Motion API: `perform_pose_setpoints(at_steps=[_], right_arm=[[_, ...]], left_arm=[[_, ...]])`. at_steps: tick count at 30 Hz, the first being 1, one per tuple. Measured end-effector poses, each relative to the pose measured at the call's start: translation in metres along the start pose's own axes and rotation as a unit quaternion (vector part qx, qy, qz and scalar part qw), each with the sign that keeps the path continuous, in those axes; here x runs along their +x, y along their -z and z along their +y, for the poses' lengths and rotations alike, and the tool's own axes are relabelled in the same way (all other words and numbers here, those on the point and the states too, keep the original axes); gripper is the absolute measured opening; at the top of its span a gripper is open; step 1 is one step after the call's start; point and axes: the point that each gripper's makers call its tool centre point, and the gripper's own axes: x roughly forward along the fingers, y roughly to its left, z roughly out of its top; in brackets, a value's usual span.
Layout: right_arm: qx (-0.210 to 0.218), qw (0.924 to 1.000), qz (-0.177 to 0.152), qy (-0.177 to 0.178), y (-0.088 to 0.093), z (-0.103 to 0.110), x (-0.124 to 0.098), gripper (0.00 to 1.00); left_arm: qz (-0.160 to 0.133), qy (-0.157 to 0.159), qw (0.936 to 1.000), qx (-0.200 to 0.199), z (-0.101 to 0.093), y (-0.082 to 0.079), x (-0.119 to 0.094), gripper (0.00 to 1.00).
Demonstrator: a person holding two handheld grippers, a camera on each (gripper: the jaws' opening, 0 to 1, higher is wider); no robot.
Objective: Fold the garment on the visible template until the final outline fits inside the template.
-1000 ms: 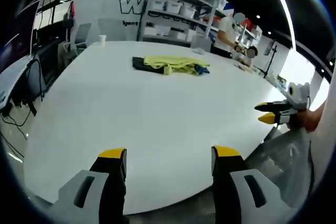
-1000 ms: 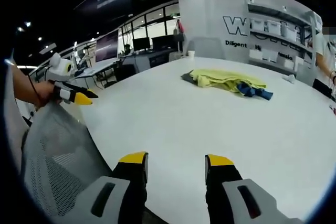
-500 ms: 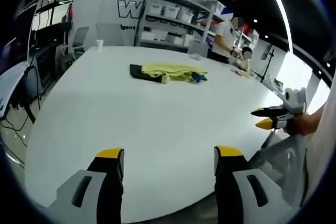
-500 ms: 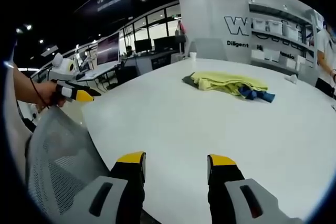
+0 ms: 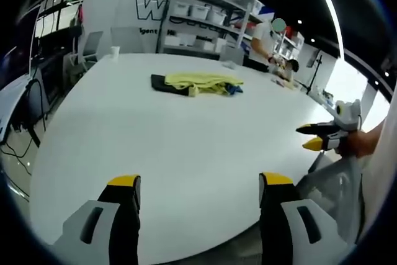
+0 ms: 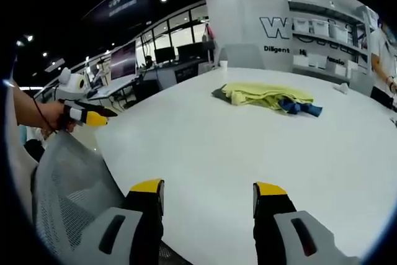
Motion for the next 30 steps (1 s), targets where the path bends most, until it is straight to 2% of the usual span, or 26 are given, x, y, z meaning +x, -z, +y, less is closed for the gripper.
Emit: perform_pose_setpoints(at_steps=[12, 16, 30], right_arm=[[0.010, 0.9999, 0.001, -0.005, -0.002, 0.003, -0.001, 0.73], [0.011, 0.9999, 0.001, -0.009, -0.003, 0.004, 0.000, 0.81], [0.009, 0.9999, -0.003, -0.011, -0.018, -0.010, 0.009, 0.90]], left_arm=[[-0.004, 0.004, 1.0000, 0.002, -0.007, -0.007, 0.007, 0.90], [-0.001, 0.009, 0.9999, 0.012, -0.009, -0.009, 0.010, 0.90], [-0.002, 0.023, 0.9996, 0.018, -0.010, -0.026, 0.029, 0.91]])
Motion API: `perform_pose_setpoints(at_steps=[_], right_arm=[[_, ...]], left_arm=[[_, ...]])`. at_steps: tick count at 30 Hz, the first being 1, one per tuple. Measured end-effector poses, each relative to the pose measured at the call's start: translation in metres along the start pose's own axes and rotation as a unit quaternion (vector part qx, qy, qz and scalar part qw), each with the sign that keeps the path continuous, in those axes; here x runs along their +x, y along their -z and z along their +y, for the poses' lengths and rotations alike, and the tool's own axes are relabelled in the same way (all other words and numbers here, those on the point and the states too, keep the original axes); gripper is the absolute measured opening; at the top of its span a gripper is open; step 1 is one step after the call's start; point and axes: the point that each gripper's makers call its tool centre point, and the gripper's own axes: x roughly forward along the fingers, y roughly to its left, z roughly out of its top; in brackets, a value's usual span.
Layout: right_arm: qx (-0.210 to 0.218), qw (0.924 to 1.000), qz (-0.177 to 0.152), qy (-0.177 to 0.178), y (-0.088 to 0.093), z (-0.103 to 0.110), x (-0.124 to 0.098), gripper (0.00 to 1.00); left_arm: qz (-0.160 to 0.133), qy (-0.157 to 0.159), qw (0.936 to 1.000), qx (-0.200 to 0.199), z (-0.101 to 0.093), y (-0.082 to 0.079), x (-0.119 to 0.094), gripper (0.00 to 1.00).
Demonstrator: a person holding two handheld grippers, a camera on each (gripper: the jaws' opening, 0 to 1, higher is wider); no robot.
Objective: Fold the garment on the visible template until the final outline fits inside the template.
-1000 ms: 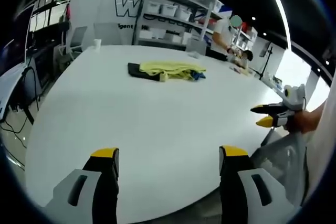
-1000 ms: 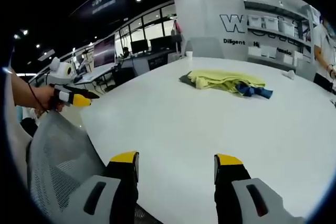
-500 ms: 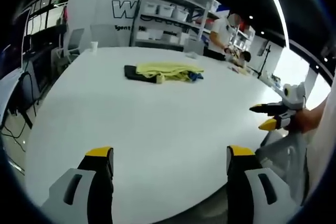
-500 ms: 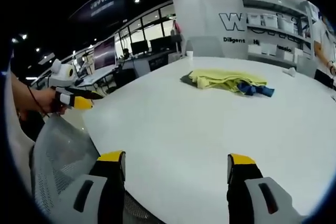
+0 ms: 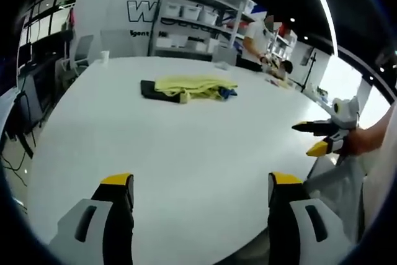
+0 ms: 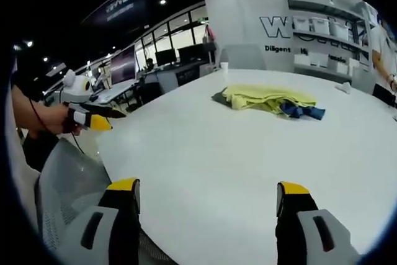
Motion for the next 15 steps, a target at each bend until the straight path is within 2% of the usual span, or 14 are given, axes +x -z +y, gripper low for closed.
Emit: perform_pose_setpoints(at_steps=[5, 15], right_arm=[[0.002, 1.0000, -0.002, 0.002, -0.009, -0.013, 0.005, 0.92], [-0.015, 0.9997, -0.014, 0.013, -0.042, -0.050, 0.019, 0.94]], left_arm=[[0.000, 0.006, 1.0000, 0.002, 0.002, -0.009, 0.010, 0.90], [-0.006, 0.016, 0.9998, 0.010, 0.011, -0.036, 0.038, 0.89]])
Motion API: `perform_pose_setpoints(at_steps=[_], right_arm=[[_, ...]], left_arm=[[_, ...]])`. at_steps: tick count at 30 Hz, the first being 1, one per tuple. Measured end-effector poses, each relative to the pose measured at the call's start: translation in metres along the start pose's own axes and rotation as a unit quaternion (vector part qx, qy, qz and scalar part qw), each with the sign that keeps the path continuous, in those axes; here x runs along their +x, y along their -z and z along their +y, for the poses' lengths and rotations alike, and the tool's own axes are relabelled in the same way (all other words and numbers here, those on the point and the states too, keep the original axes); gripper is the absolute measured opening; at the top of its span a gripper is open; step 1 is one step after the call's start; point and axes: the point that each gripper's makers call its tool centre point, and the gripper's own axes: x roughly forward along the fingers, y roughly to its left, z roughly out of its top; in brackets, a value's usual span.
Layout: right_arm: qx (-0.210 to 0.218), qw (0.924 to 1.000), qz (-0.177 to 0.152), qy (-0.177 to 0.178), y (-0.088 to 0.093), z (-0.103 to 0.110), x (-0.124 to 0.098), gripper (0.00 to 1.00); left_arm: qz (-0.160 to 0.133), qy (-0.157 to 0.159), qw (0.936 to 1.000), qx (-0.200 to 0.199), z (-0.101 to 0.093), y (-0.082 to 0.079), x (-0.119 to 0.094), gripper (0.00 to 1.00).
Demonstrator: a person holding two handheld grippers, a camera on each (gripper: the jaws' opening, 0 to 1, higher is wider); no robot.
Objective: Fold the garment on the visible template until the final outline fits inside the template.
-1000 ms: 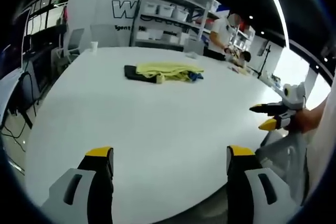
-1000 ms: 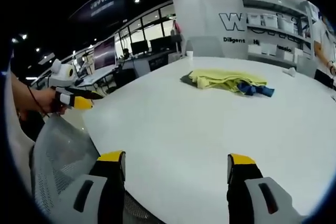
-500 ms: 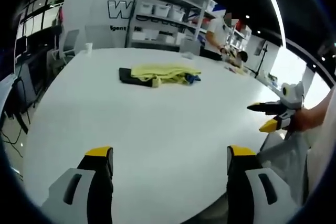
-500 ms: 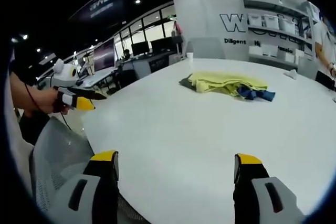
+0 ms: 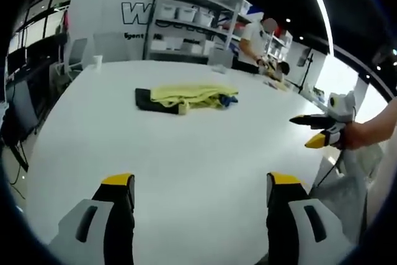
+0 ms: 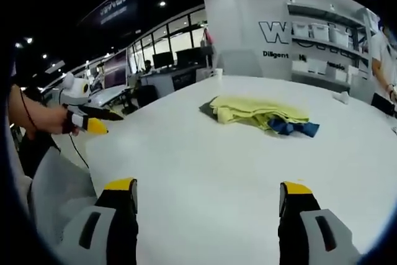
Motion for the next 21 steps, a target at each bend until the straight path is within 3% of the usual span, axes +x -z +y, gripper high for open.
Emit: perform_pose_setpoints(at_steps=[21], right_arm=[[-0.013, 0.9990, -0.021, 0.037, -0.059, -0.104, 0.062, 0.92]], left_arm=[[-0.014, 0.013, 0.9998, 0.006, 0.045, -0.078, 0.098, 0.83]])
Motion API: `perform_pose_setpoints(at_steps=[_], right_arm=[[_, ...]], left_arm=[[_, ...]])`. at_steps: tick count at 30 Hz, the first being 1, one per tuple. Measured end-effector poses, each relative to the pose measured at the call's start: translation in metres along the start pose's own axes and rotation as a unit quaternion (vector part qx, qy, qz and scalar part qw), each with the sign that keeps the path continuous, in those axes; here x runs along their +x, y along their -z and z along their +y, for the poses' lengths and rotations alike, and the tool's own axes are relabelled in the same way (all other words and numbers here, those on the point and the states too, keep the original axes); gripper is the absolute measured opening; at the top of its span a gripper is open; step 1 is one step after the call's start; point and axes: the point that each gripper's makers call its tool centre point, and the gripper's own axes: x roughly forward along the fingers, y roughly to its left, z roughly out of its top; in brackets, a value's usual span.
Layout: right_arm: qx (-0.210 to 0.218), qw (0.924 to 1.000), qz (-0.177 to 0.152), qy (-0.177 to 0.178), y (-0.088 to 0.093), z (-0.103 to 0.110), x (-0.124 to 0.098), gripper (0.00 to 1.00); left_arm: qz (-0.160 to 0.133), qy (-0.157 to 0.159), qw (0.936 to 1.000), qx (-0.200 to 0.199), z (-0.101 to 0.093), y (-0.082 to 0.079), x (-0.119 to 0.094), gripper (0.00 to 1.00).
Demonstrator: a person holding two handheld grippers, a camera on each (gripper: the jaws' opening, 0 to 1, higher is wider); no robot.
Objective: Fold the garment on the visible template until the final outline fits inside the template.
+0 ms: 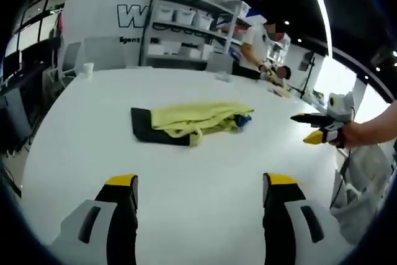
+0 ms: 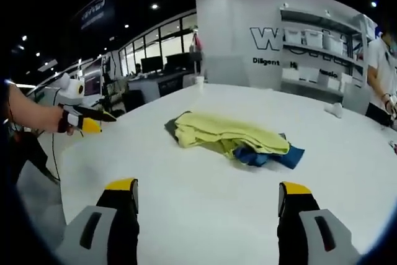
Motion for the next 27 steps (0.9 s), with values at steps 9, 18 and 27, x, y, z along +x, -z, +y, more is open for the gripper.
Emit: perform_pose_setpoints(at_steps=[9, 18, 27], right_arm=[[-0.007, 0.9999, -0.001, 0.009, -0.014, -0.037, 0.031, 0.88], [-0.010, 0.9997, 0.002, 0.023, -0.025, -0.075, 0.063, 0.81], [-0.008, 0.9990, 0.010, 0.043, -0.026, -0.107, 0.088, 0.68]], left_arm=[[-0.005, -0.002, 1.0000, -0.002, 0.025, -0.024, 0.043, 0.75], [0.002, -0.002, 0.9995, 0.030, 0.044, -0.044, 0.081, 0.62], [0.004, 0.002, 0.9989, 0.046, 0.049, -0.060, 0.117, 0.47]])
